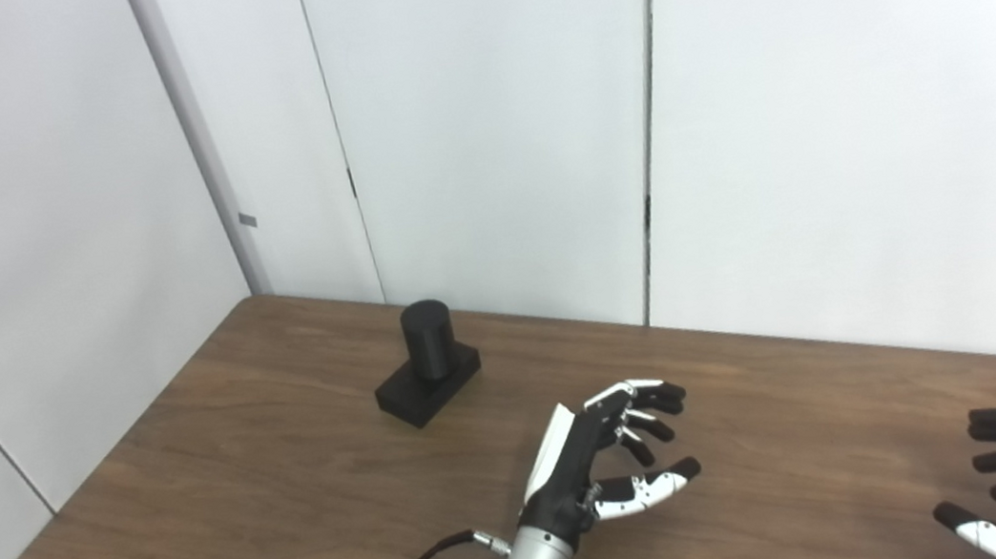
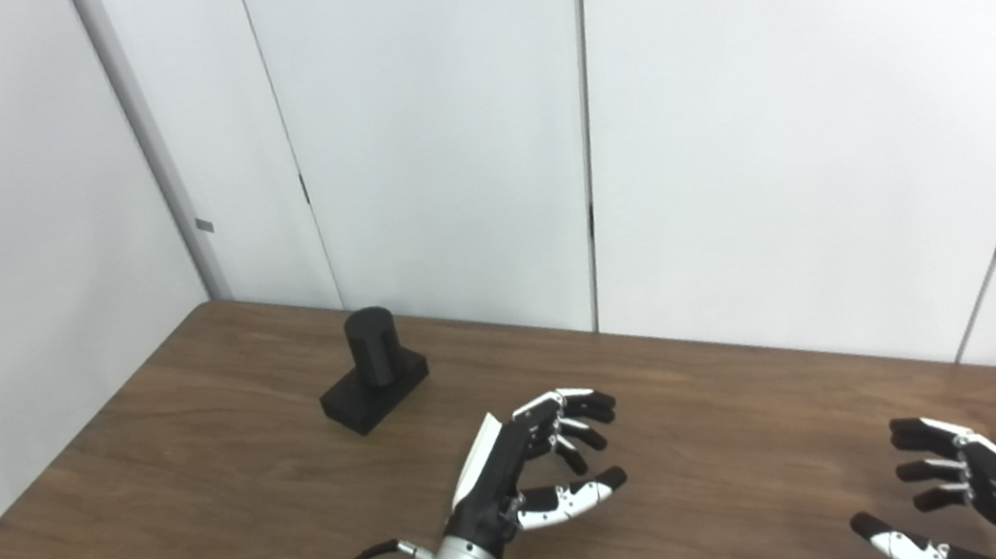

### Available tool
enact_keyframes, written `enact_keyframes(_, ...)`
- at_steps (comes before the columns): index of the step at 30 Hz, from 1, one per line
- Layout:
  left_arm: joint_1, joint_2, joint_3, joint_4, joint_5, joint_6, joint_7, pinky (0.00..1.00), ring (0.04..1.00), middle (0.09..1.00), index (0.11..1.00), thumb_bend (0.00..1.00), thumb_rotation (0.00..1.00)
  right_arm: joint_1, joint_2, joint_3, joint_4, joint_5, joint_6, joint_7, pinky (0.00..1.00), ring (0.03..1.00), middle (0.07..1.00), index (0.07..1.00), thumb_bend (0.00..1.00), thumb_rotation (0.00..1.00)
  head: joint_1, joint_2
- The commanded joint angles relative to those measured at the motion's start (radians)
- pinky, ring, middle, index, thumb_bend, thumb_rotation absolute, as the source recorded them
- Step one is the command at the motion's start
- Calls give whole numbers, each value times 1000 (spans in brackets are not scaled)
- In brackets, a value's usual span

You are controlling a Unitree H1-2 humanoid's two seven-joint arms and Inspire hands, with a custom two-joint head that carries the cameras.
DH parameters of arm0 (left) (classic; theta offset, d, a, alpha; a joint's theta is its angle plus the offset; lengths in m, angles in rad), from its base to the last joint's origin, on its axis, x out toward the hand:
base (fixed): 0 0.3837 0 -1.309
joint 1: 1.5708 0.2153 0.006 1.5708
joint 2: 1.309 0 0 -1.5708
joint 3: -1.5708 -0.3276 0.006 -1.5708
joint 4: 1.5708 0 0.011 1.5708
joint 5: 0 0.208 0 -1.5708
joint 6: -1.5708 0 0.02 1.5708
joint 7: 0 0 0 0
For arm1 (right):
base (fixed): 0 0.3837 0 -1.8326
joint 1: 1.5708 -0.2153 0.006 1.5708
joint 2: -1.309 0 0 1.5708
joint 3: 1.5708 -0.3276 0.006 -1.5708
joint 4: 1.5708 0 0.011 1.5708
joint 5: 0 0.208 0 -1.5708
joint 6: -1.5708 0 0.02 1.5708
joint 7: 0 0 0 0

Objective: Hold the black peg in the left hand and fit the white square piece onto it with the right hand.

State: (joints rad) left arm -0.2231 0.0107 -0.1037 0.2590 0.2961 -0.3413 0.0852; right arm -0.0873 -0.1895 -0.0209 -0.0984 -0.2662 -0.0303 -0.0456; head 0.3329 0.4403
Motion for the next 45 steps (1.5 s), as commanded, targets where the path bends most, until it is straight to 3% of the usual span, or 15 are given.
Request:
enact_keyframes(1, 15, 10, -4, -18, 38, -2, 25, 493, 659, 720, 695, 752, 106, -26, -9, -7, -40, -2, -10, -3, 522, 639, 713, 701, 525, 0, 1, 1)
enact_keyframes(5, 14, 30, 13, -87, 33, 35, 16, 533, 699, 737, 701, 830, 122, -24, -9, -8, -55, 4, 7, 7, 527, 633, 708, 700, 524, 0, 6, 6)
enact_keyframes(18, -22, 132, 62, -202, 68, 145, 3, 500, 640, 716, 704, 833, 125, -26, -15, -12, -75, 5, 31, 21, 543, 656, 716, 711, 507, 0, 17, 18)
enact_keyframes(28, -31, 167, 126, -200, 60, 140, 38, 480, 630, 714, 692, 802, 71, -25, -12, -17, -103, 12, 69, 24, 554, 670, 721, 714, 508, 0, 25, 21)
enact_keyframes(41, -69, 257, 219, -270, 131, 277, 74, 705, 807, 810, 765, 823, 205, -24, -12, -15, -119, -4, 81, 21, 542, 660, 716, 708, 498, 0, 32, 22)
enact_keyframes(45, -83, 296, 237, -264, 151, 281, 91, 685, 801, 820, 776, 861, 277, -25, -13, -15, -115, 8, 72, 26, 547, 662, 720, 708, 487, 0, 35, 21)
